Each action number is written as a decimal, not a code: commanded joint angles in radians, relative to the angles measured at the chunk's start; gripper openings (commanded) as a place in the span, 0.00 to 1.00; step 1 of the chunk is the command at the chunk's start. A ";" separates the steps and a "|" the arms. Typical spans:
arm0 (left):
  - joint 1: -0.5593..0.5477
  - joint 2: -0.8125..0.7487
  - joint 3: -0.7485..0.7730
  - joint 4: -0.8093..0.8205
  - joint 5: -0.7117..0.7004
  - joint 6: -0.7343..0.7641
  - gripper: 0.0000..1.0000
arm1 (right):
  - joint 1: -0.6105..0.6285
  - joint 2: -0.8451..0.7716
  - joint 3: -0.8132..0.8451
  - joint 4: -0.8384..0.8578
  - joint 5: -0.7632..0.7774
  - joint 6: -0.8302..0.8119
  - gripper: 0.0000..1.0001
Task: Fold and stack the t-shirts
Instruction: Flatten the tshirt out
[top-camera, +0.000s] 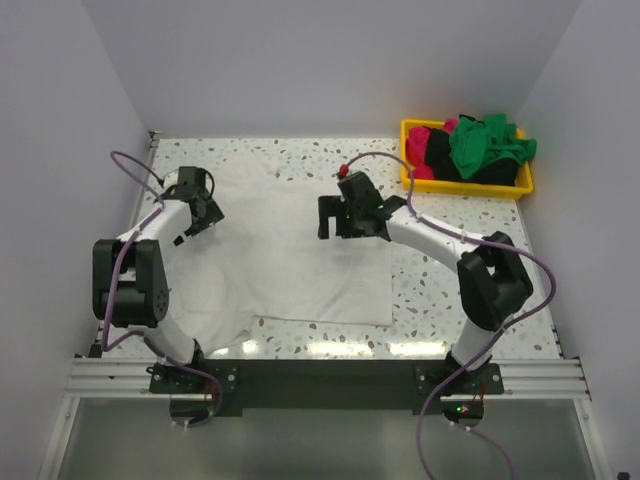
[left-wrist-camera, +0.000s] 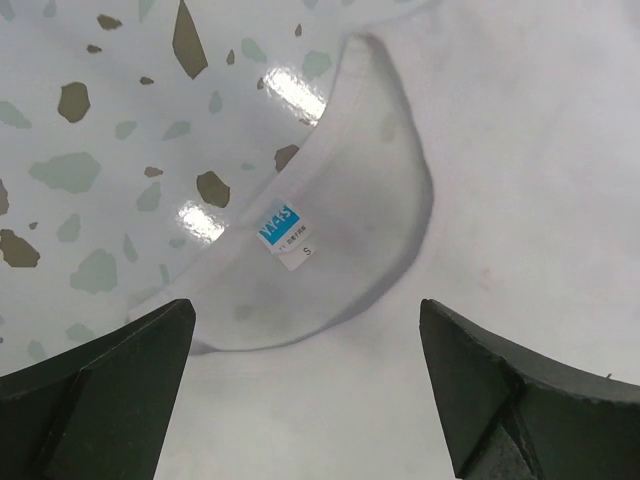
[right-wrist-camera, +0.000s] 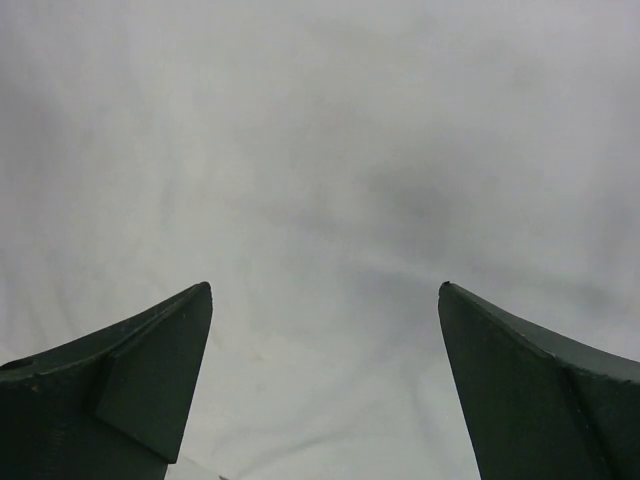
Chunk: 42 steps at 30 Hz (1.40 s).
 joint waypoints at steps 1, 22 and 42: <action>0.003 -0.083 0.044 0.008 -0.020 0.031 1.00 | -0.130 -0.052 0.071 -0.041 0.057 -0.008 0.99; 0.003 0.072 0.072 0.155 0.111 0.078 1.00 | -0.345 0.356 0.384 -0.006 0.281 -0.019 0.40; 0.003 0.110 0.073 0.144 0.074 0.087 1.00 | -0.361 0.494 0.464 0.042 0.282 -0.028 0.13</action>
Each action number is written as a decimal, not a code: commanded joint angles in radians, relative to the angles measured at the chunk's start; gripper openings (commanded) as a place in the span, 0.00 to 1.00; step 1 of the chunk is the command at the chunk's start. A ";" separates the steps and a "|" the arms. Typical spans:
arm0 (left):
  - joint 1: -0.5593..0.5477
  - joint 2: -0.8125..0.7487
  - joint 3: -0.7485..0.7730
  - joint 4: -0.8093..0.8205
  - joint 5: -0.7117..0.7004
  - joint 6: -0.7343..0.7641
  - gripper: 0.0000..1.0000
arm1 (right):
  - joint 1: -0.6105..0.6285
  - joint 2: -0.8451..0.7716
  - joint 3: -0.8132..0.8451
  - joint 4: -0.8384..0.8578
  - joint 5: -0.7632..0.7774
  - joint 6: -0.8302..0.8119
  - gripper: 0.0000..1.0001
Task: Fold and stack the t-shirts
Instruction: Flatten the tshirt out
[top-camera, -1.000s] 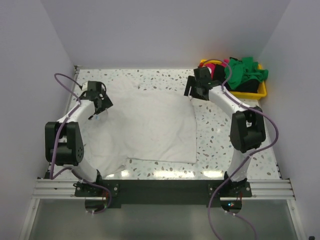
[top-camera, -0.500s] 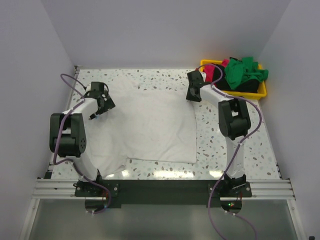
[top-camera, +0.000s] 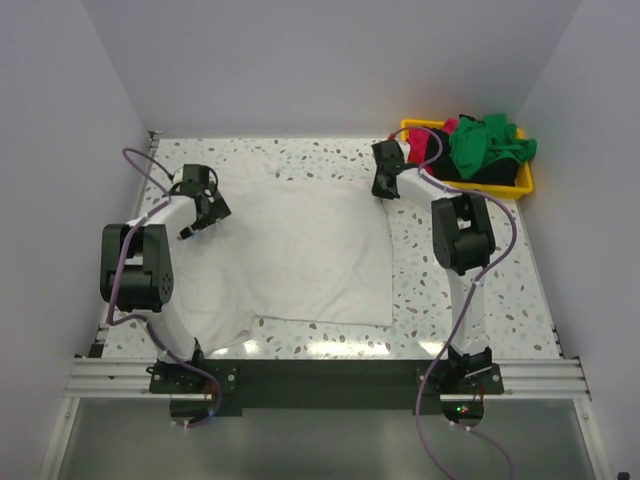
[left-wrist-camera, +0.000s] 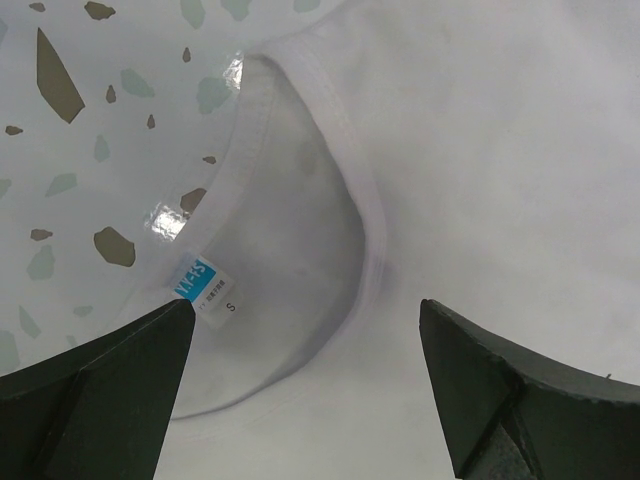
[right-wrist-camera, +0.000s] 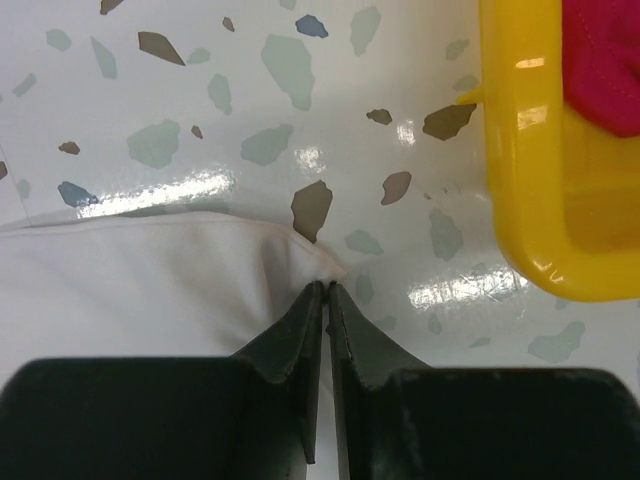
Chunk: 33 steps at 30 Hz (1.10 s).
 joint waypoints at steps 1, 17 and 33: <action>0.002 0.012 0.035 0.022 -0.029 0.029 1.00 | -0.017 0.013 0.035 0.022 0.016 0.000 0.10; 0.002 0.025 0.035 0.010 -0.071 0.034 1.00 | -0.049 0.039 0.110 -0.017 0.042 -0.175 0.00; 0.002 0.039 0.041 0.010 -0.071 0.041 1.00 | -0.047 0.062 0.239 -0.034 0.098 -0.319 0.00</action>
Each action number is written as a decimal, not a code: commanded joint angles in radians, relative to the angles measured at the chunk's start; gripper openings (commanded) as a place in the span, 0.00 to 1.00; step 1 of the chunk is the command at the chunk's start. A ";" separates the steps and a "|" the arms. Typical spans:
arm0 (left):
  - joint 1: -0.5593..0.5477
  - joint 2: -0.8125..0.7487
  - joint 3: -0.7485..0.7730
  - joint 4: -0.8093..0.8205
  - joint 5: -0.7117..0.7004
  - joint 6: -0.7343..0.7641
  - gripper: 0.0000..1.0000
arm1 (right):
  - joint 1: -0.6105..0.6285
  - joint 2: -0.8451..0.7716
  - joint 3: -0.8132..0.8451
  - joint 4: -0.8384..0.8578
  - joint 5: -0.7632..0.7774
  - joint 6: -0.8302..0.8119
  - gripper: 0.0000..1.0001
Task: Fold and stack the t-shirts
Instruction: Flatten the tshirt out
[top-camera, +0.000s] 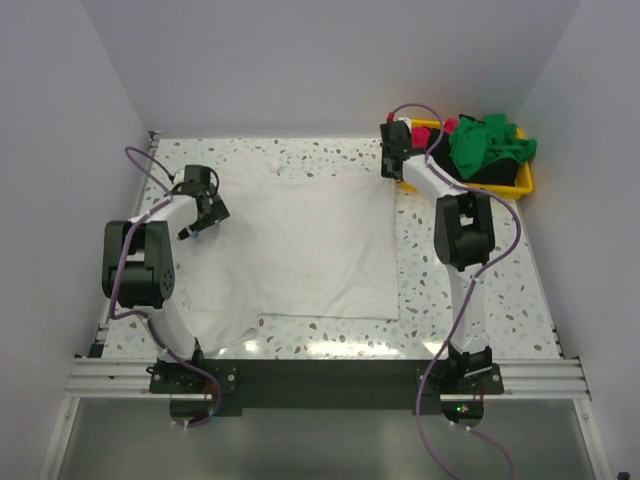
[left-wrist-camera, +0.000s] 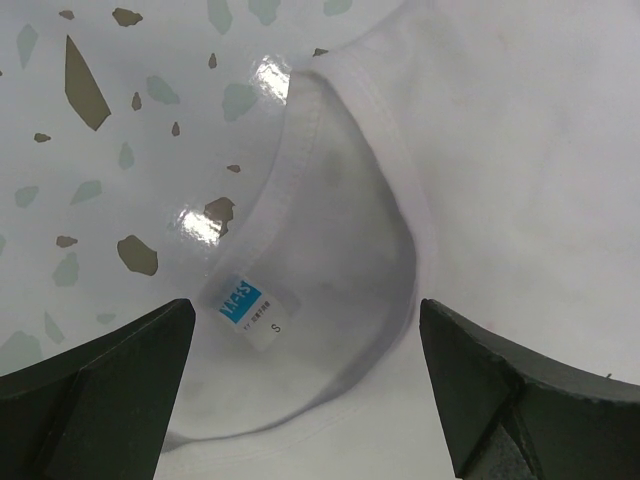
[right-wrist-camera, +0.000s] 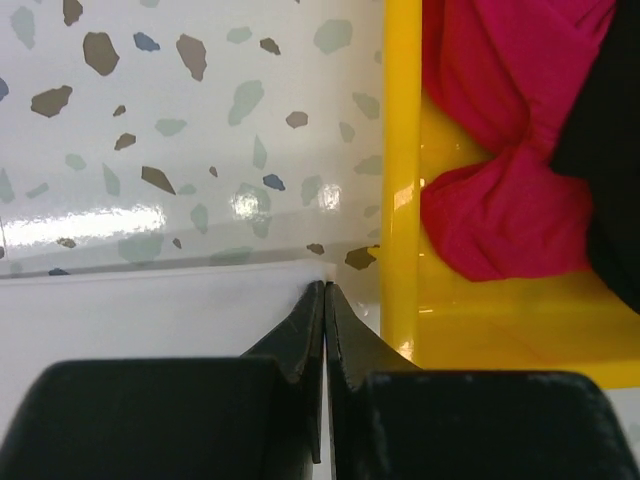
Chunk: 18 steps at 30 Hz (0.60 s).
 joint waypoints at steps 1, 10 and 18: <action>0.002 0.011 0.037 0.013 -0.018 0.019 1.00 | -0.005 0.030 0.076 -0.016 0.044 -0.056 0.00; 0.002 0.011 0.051 0.015 -0.005 0.018 1.00 | -0.003 0.047 0.146 -0.099 0.031 -0.027 0.58; 0.002 -0.063 0.055 0.024 0.045 0.011 1.00 | 0.023 -0.156 0.080 -0.073 -0.181 -0.008 0.99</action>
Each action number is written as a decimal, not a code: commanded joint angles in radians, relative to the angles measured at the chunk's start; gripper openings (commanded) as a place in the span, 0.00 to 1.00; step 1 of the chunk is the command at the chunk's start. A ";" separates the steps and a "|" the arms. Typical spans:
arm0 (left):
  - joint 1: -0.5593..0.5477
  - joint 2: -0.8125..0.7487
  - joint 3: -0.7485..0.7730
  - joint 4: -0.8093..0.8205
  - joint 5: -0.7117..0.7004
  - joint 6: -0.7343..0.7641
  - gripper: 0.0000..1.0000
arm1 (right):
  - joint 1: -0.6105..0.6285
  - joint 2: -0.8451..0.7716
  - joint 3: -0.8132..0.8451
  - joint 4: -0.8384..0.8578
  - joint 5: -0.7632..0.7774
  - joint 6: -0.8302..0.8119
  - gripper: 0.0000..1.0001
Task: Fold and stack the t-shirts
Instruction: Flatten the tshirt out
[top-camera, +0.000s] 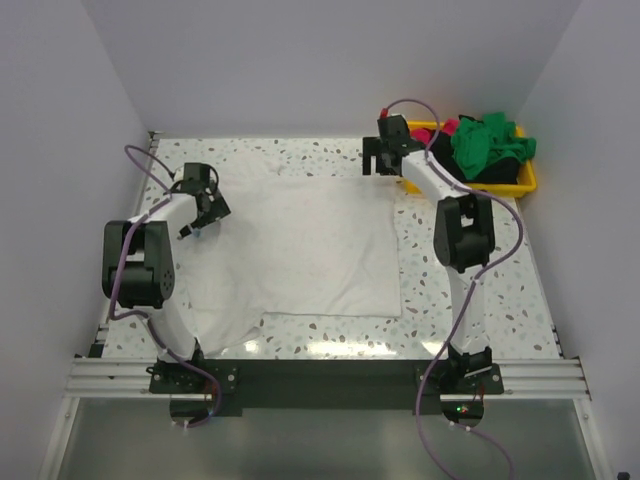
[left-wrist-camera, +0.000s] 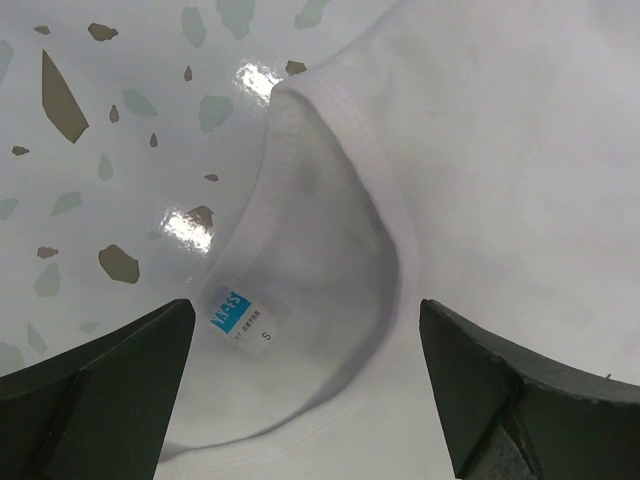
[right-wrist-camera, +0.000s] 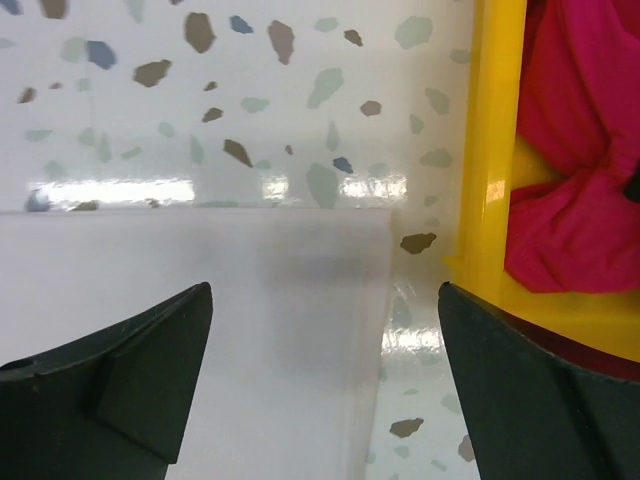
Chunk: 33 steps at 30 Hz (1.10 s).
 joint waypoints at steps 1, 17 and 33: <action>0.002 -0.079 0.035 0.020 0.018 0.010 1.00 | 0.010 -0.191 -0.054 0.022 -0.125 0.016 0.99; -0.005 -0.029 0.077 0.126 0.156 0.053 1.00 | 0.109 -0.222 -0.358 0.056 -0.129 0.164 0.99; -0.005 0.324 0.361 0.075 0.173 0.117 1.00 | 0.039 0.121 0.007 0.001 -0.100 0.101 0.99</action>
